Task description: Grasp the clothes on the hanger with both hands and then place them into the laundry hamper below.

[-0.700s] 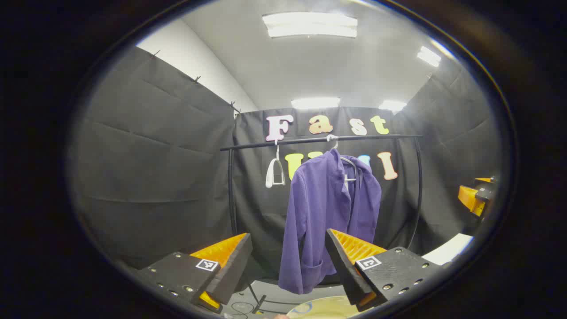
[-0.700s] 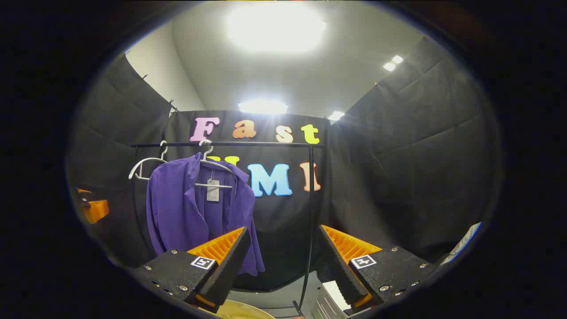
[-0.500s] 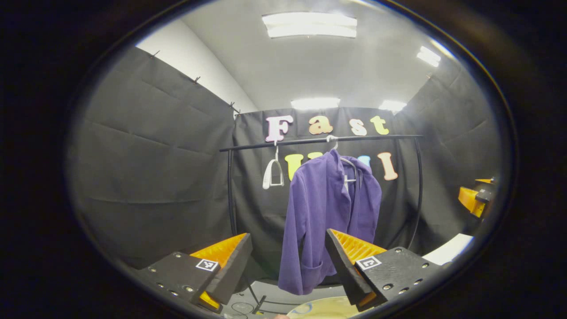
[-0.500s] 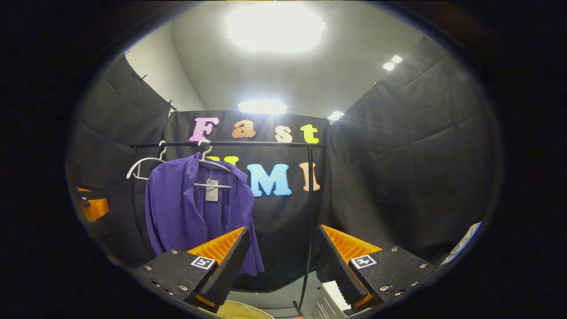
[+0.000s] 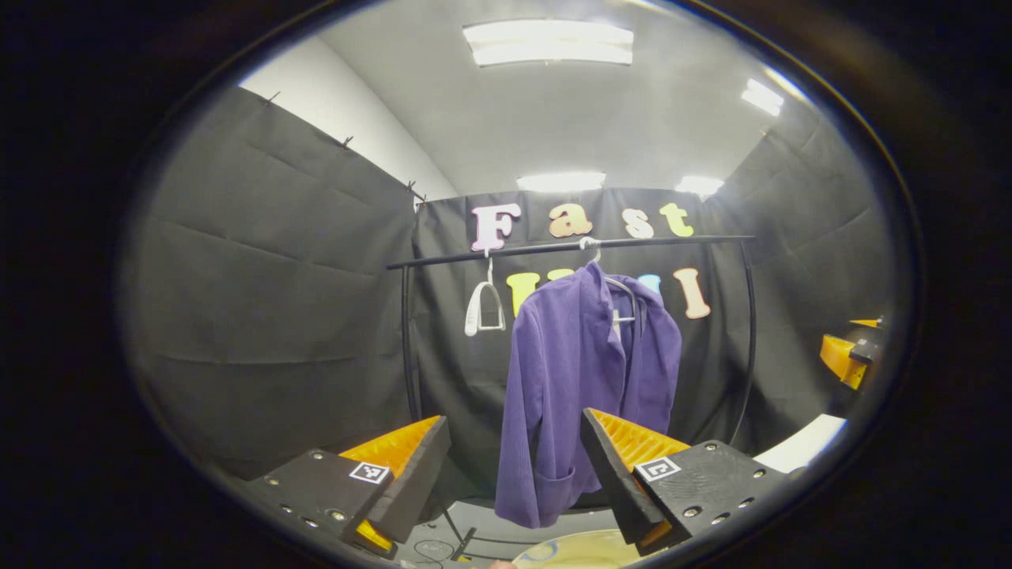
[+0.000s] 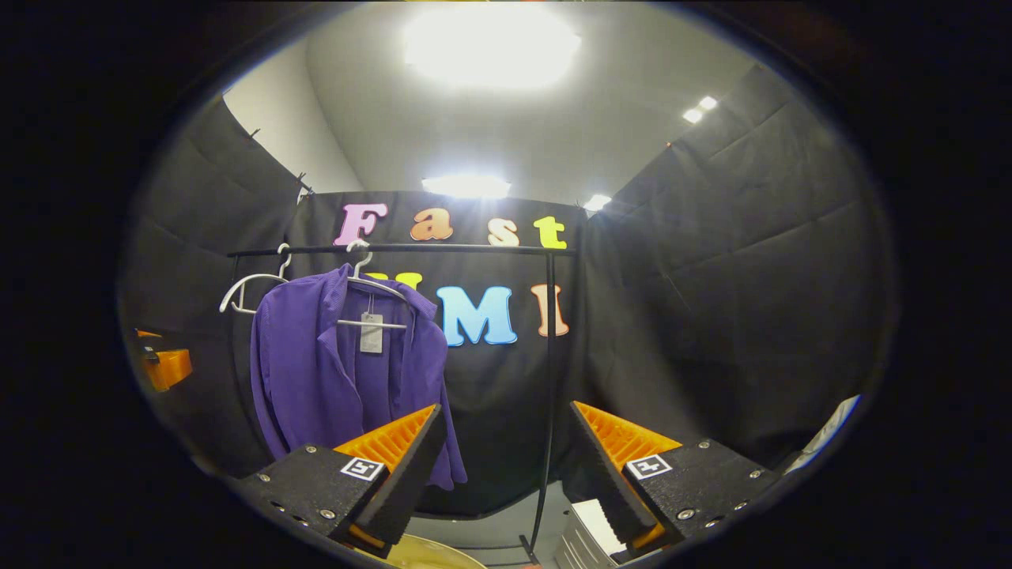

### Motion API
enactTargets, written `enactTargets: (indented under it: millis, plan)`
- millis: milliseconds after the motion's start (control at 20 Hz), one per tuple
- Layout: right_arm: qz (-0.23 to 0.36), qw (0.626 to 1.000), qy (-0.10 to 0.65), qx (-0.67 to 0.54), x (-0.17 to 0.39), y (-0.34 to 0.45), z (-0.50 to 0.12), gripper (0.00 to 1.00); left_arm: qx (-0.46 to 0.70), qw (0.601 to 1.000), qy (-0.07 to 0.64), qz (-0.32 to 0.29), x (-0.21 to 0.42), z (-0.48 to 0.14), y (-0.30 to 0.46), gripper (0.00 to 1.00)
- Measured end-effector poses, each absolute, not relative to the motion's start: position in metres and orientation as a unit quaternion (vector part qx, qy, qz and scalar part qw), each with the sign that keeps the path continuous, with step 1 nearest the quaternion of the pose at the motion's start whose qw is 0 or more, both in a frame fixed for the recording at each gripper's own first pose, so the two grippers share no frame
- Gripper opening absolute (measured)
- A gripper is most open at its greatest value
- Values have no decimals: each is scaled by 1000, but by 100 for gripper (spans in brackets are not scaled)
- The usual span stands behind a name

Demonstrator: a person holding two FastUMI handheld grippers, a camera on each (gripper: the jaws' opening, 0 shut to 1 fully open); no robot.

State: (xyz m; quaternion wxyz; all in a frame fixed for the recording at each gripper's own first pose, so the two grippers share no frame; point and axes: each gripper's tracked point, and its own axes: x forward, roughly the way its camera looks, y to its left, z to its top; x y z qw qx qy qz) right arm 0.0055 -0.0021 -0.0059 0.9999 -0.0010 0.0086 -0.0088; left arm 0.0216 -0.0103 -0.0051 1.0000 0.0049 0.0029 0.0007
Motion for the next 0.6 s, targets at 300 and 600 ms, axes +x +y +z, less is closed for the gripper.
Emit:
enactTargets:
  millis: [300, 600]
  plan:
    - [-3, 1000, 4, 6, 7, -2, 0, 95, 4, 1000, 0, 5, 46, 3, -20, 96]
    - [16, 1000, -14, 12, 82, 15, 24, 95, -2, 1000, -11, 13, 74, 18, -41, 100]
